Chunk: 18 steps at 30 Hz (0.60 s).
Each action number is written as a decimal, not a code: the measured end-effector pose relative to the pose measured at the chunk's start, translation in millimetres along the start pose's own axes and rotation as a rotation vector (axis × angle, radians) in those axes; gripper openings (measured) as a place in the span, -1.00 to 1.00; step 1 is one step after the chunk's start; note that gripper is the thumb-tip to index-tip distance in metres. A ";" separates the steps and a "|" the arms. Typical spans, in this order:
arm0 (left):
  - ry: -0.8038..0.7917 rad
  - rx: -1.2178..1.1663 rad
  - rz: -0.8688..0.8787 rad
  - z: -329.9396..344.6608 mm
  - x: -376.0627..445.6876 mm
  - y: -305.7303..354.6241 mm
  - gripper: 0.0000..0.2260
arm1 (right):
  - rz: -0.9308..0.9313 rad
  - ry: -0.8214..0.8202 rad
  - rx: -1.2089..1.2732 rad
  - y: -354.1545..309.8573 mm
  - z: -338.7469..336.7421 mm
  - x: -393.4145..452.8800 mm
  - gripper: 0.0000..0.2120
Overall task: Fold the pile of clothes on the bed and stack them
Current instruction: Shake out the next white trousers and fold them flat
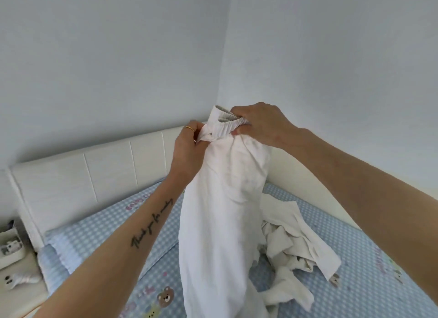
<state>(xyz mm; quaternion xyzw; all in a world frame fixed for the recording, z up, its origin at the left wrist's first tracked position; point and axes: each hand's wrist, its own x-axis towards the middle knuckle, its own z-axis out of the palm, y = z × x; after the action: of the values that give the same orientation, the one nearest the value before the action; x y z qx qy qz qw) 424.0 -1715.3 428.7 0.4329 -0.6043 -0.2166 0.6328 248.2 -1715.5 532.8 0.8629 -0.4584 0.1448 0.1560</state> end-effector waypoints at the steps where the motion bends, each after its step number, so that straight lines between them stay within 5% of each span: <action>1: 0.016 0.012 0.015 -5.0 8.7 1.9 -0.94 | -0.005 0.025 -0.001 -1.2 -1.7 9.3 -0.76; 10: 0.071 0.083 0.187 -17.9 36.6 41.0 -0.92 | -0.054 0.211 0.064 5.8 -33.4 18.3 -0.71; 18: -0.178 0.097 0.088 43.0 -55.1 29.6 -0.89 | -0.014 -0.019 0.199 46.6 8.7 -84.3 -0.80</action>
<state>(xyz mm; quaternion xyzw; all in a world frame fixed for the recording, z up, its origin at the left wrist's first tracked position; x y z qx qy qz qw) 366.0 -1667.9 416.3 0.4149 -0.6862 -0.1966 0.5642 164.8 -1680.8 498.1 0.8787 -0.4369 0.1804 0.0662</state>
